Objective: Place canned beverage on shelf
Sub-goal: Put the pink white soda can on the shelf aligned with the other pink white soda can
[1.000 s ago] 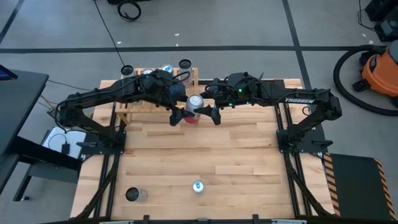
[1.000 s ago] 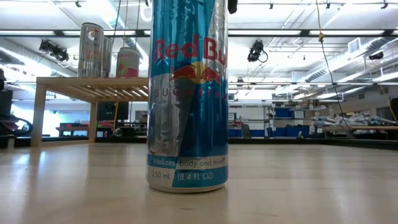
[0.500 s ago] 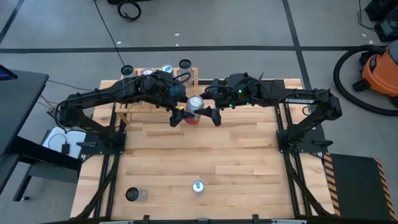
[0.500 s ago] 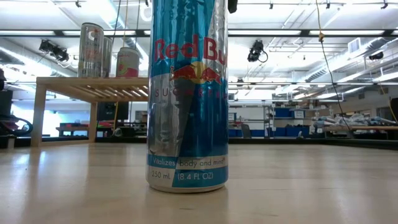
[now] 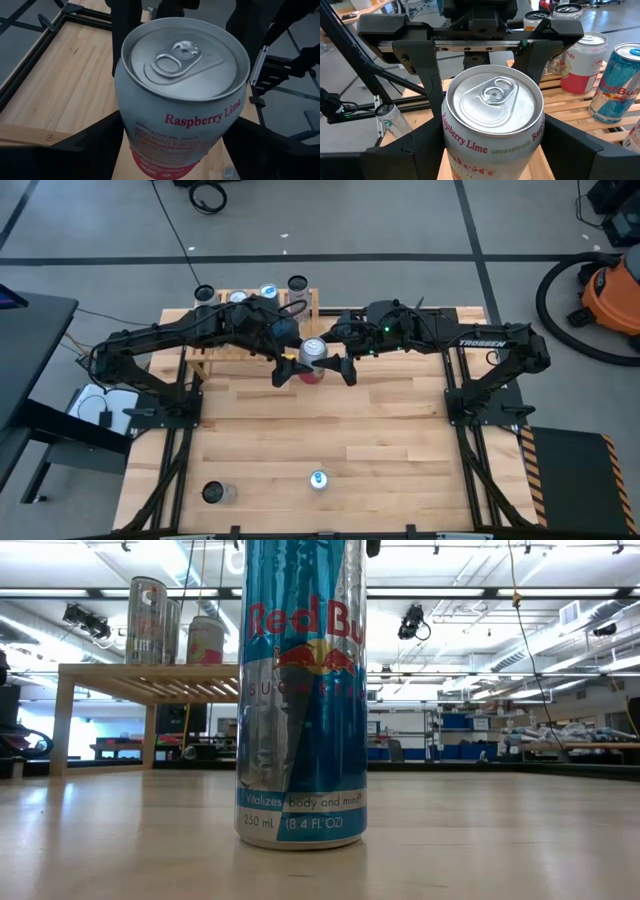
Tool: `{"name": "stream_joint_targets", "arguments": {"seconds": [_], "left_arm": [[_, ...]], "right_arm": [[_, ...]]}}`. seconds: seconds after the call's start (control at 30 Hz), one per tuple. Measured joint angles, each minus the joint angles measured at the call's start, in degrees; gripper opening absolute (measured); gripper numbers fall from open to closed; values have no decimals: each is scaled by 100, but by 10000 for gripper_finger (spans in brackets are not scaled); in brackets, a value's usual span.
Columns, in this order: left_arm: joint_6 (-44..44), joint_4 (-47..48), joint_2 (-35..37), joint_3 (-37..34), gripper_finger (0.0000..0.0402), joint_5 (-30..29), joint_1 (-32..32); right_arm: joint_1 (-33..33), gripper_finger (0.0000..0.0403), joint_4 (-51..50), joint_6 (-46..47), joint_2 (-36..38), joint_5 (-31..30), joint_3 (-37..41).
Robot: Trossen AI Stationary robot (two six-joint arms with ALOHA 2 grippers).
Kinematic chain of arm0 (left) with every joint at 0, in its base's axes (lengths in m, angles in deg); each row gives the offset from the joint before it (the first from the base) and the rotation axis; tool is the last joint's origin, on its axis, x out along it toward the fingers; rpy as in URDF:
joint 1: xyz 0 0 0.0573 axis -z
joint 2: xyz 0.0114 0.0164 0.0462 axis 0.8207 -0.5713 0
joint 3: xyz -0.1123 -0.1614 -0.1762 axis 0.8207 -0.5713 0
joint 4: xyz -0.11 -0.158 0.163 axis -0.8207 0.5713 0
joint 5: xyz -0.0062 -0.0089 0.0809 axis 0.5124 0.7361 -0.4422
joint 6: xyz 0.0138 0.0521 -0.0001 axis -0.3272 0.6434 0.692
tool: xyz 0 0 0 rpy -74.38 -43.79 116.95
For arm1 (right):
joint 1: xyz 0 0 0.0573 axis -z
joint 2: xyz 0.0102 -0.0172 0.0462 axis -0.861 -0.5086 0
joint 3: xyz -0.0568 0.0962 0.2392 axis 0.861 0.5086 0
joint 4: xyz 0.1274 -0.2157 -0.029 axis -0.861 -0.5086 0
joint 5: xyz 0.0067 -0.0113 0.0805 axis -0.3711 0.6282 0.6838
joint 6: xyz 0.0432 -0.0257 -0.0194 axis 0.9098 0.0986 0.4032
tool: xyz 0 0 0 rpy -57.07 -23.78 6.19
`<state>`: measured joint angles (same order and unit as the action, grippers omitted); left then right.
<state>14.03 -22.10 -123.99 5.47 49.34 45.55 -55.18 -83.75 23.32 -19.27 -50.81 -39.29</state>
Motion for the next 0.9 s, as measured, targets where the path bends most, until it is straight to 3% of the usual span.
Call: {"name": "stream_joint_targets", "arguments": {"seconds": [0.5,0.9], "left_arm": [[178,-30,0,1,262,98,17],[479,-3,0,2,258,23,22]], "right_arm": [[-4,289,52,-15,0,39,0],[-4,340,201,22,0,74,0]]}}
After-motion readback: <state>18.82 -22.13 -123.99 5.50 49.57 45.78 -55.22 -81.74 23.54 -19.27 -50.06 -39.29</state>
